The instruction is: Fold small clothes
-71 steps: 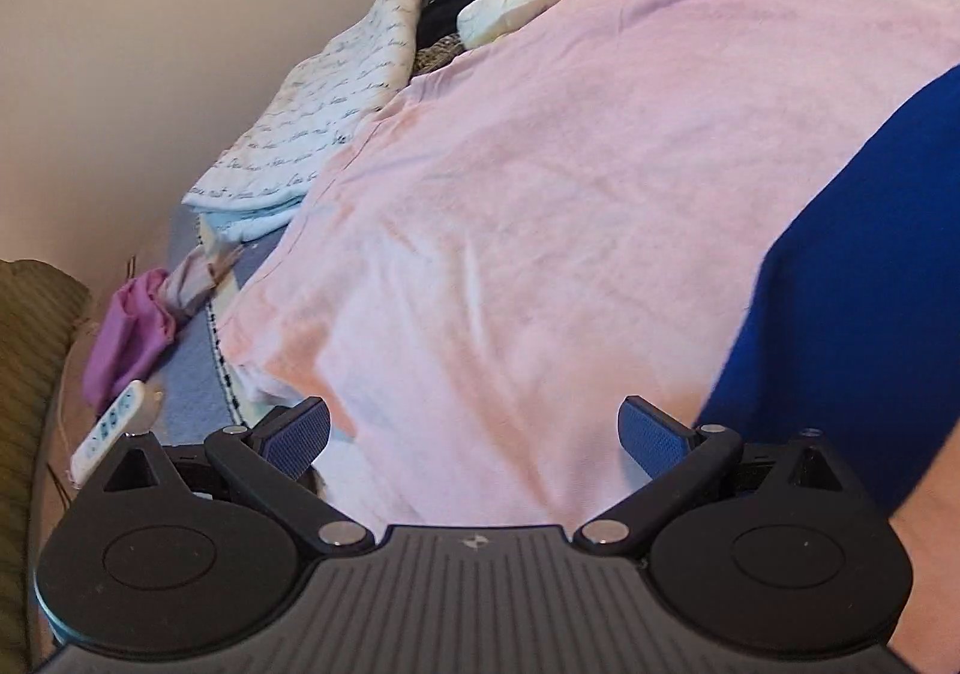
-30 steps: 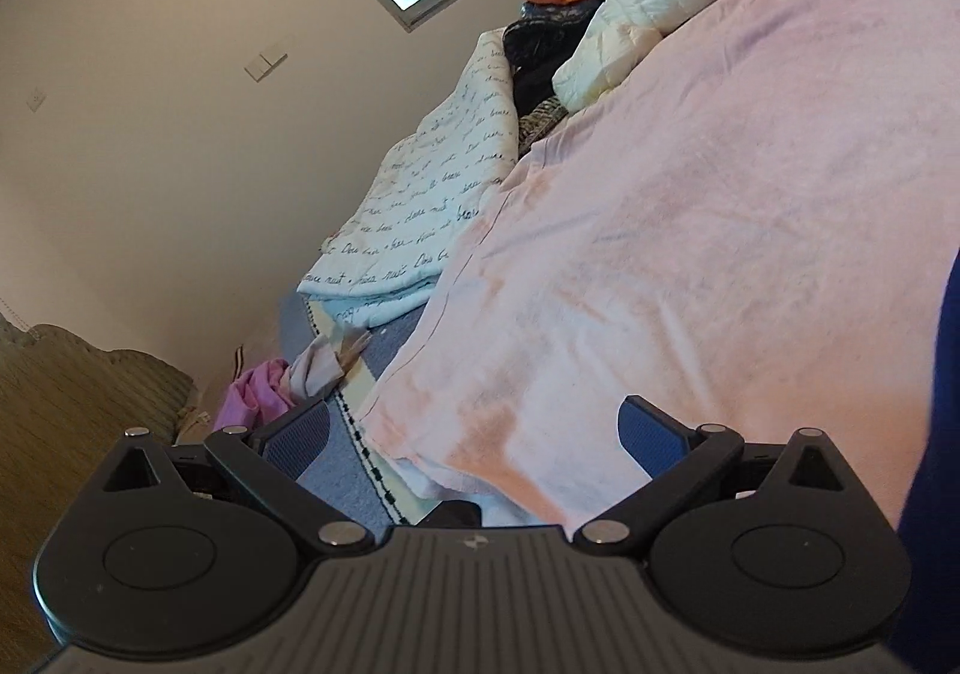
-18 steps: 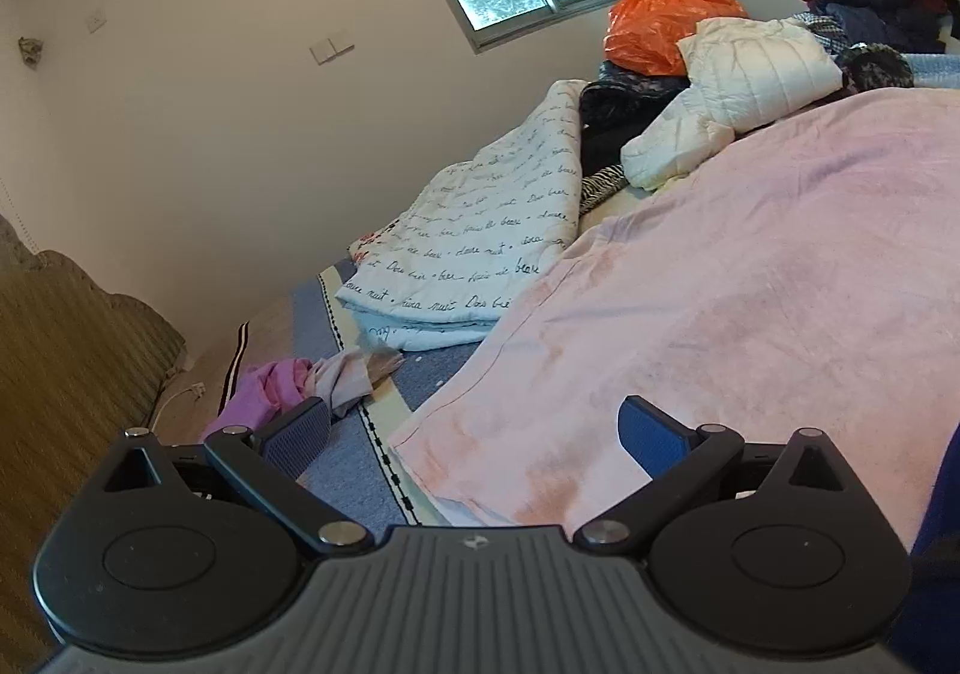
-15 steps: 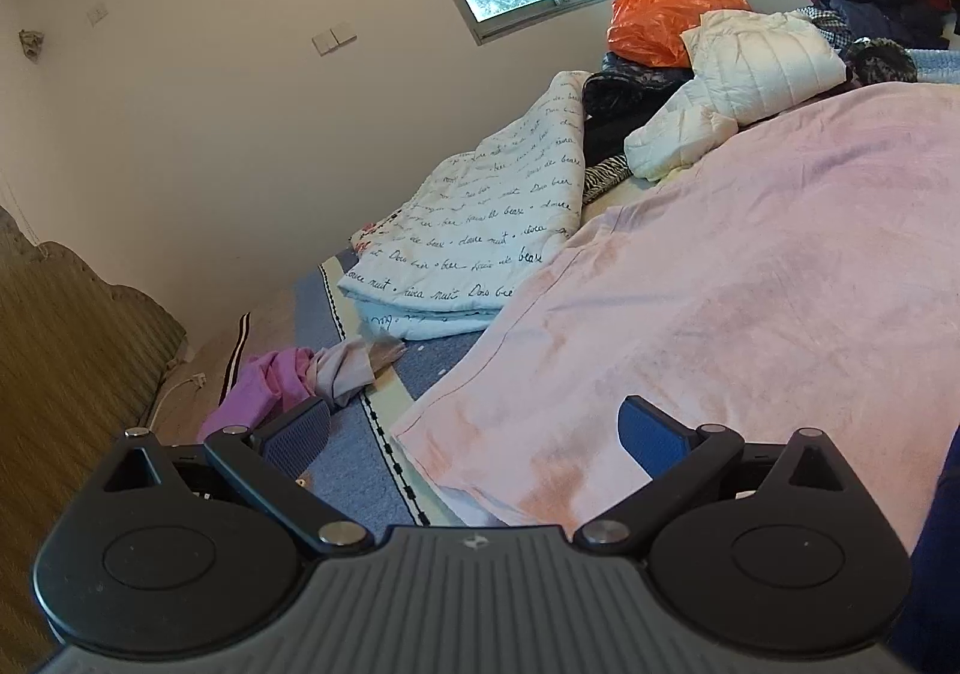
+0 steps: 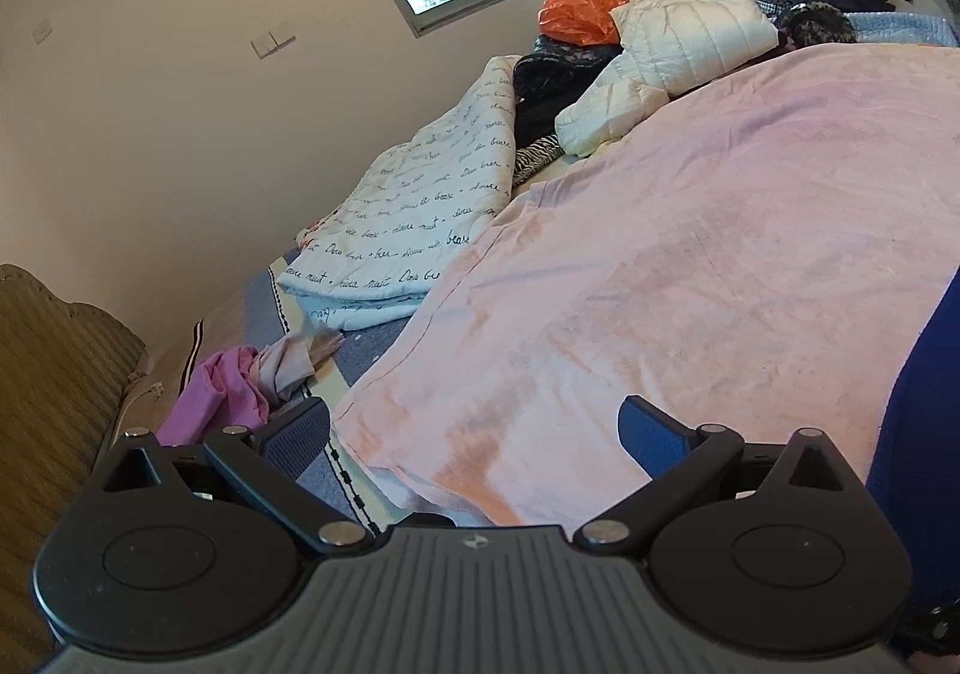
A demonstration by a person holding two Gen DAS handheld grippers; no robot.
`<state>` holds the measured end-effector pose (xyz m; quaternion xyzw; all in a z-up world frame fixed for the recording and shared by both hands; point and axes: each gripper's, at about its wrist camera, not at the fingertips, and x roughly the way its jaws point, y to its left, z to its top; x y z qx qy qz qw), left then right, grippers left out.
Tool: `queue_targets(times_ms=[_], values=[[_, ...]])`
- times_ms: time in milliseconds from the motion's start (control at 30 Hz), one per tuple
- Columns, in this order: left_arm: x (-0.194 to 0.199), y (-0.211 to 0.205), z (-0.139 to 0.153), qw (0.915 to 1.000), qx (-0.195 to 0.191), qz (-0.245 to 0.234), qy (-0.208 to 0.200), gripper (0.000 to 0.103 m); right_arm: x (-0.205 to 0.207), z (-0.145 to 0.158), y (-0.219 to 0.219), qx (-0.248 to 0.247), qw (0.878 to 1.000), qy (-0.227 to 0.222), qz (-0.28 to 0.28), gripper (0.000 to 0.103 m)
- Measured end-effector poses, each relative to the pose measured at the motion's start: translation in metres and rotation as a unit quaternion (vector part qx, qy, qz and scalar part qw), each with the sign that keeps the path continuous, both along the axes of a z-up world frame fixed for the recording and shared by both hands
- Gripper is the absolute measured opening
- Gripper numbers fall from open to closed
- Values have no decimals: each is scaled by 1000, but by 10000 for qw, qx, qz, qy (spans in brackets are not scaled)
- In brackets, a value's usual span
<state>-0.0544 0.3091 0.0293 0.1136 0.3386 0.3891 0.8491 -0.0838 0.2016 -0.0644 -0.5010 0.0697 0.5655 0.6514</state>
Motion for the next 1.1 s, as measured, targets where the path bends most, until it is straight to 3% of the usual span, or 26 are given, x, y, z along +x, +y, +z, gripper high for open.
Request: queue_targets(times_ms=[67,100,133,200,300,400,500,600,667,800,900,967,1033,1100], values=[[1,-2,1,10000,-58,-11,-26,103,8,9,2,323,9983,440,-218,31],[1,-2,1,10000,-86,-16,-40,103,15,17,1,508,9949,790,-357,13],[2,-4,1,9999,-120,-19,-52,103,25,26,-3,690,9898,1140,-495,3],[4,-7,4,9998,-175,-33,-116,103,46,41,-12,1058,9768,1687,-788,3],[9,-17,11,9991,-288,-128,-275,103,83,56,-31,1667,9424,2563,-1359,3],[15,-29,20,9969,-536,-319,-478,103,122,66,-63,2352,8869,3471,-1937,3],[28,-49,23,9911,-942,-760,-555,103,162,74,-113,3143,8132,4257,-2421,4],[46,-78,17,9836,-1204,-1266,-448,103,191,78,-177,3838,7447,4661,-2844,5],[57,-103,9,9787,-1234,-1609,-319,103,203,79,-221,4175,7125,4732,-3068,5],[73,-150,-6,9671,-1182,-2251,-66,103,210,67,-302,4542,6672,4706,-3566,7],[85,-181,-21,9597,-1062,-2597,177,103,212,38,-340,4540,6230,4849,-4132,17],[91,-198,-30,9564,-948,-2747,293,103,213,17,-349,4416,6021,4998,-4390,25],[96,-210,-39,9551,-834,-2814,398,103,212,0,-349,4352,5814,5137,-4569,60],[101,-216,-46,9541,-829,-2831,512,103,209,-12,-352,4487,5562,5327,-4534,68]])
